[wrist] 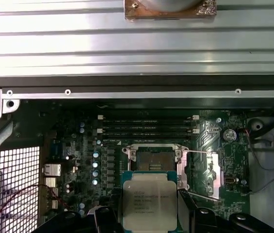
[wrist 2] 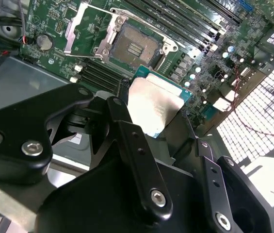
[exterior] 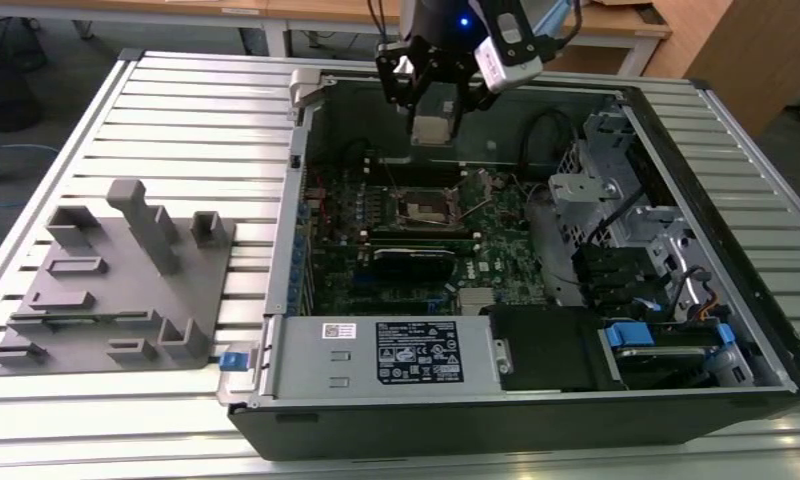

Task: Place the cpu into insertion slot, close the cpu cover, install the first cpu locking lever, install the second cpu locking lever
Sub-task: 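Place the cpu into insertion slot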

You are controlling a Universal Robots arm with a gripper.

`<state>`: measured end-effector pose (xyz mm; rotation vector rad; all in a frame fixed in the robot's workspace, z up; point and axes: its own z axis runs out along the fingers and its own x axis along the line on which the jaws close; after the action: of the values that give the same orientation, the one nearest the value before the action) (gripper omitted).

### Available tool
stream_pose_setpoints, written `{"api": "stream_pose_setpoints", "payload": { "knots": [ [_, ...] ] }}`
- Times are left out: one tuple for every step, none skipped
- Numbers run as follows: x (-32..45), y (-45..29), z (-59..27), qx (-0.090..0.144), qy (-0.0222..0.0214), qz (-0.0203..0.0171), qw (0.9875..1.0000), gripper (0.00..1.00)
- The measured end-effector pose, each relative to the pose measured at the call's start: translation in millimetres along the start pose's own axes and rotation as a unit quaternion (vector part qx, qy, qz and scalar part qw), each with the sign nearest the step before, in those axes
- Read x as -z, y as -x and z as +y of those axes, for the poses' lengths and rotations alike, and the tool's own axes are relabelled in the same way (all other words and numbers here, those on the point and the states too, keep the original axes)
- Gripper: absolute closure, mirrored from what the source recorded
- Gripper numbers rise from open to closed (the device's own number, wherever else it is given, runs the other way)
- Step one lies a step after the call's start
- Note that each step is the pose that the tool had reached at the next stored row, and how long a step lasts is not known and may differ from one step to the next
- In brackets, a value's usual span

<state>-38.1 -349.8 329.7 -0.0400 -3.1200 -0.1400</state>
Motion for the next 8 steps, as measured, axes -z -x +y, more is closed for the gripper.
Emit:
{"api": "stream_pose_setpoints", "payload": {
  "knots": [
    [-0.1, 0.0, 0.0, 0.0, -0.0001, 0.0, 1.0, 0.46],
    [-0.1, 0.0, 0.0, 0.0, -0.0001, 0.0001, 1.0, 0.46],
    [-0.1, 0.0, -0.1, 0.0, -0.0002, 0.0001, 1.0, 0.46],
    [-0.2, 0.0, -0.1, 0.0, -0.0001, 0.0, 1.0, 0.46],
    [-0.3, 0.0, -0.1, 0.0, -0.0001, 0.0, 1.0, 0.46],
    [-0.9, 0.0, -0.1, 0.0, 0.0002, -0.0001, 1.0, 0.46],
    [-1.8, 0.0, -0.2, 0.0, 0.0002, -0.0001, 1.0, 0.46],
    [-2.6, 0.0, -0.3, 0.0, 0.0, 0.0, 1.0, 0.46]
  ]
}}
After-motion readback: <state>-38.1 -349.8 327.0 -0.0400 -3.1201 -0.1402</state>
